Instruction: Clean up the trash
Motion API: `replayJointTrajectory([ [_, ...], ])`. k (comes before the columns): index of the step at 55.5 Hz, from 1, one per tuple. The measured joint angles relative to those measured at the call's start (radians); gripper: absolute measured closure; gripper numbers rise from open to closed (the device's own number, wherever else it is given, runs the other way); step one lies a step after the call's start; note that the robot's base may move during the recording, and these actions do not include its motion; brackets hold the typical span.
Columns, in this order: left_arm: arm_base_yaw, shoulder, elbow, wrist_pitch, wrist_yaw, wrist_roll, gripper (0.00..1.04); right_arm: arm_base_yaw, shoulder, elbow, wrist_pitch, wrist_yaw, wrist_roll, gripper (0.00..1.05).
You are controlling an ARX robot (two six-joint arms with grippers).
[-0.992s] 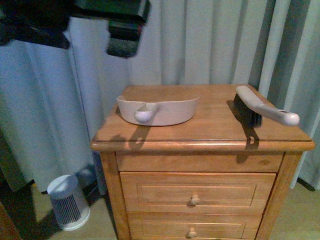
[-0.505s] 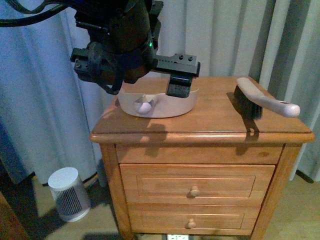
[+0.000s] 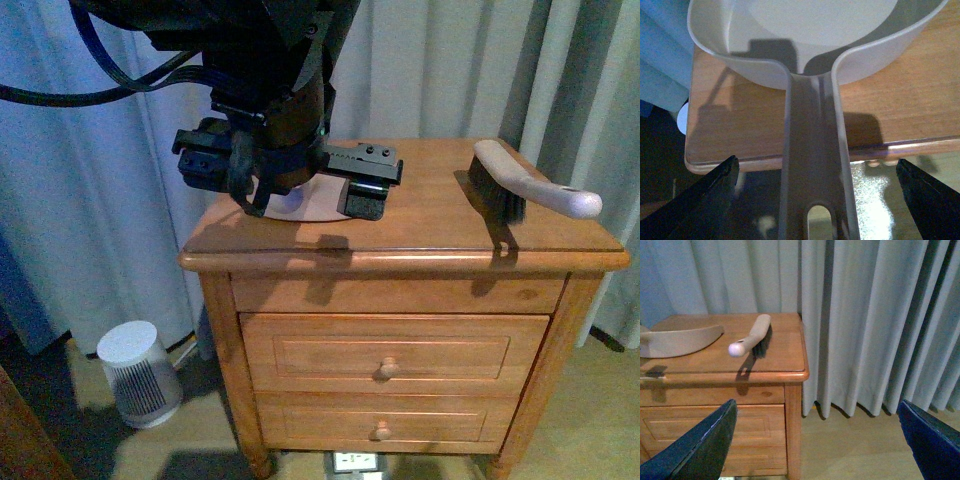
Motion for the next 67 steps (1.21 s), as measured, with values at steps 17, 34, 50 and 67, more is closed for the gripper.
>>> replayJointTrajectory([
  [17, -0.002, 0.016, 0.035, 0.001, -0.003, 0.001, 0.08, 0.0, 0.0, 0.0, 0.0, 0.0, 0.0, 0.07],
  [34, -0.011, 0.028, 0.034, 0.005, -0.002, 0.0, 0.08, 0.0, 0.0, 0.0, 0.0, 0.0, 0.0, 0.07],
  [50, -0.012, 0.028, 0.029, 0.013, -0.004, 0.0, 0.5, 0.0, 0.0, 0.0, 0.0, 0.0, 0.0, 0.07],
  [67, -0.011, 0.026, 0.017, 0.032, 0.014, 0.0, 0.75, 0.0, 0.0, 0.0, 0.0, 0.0, 0.0, 0.07],
])
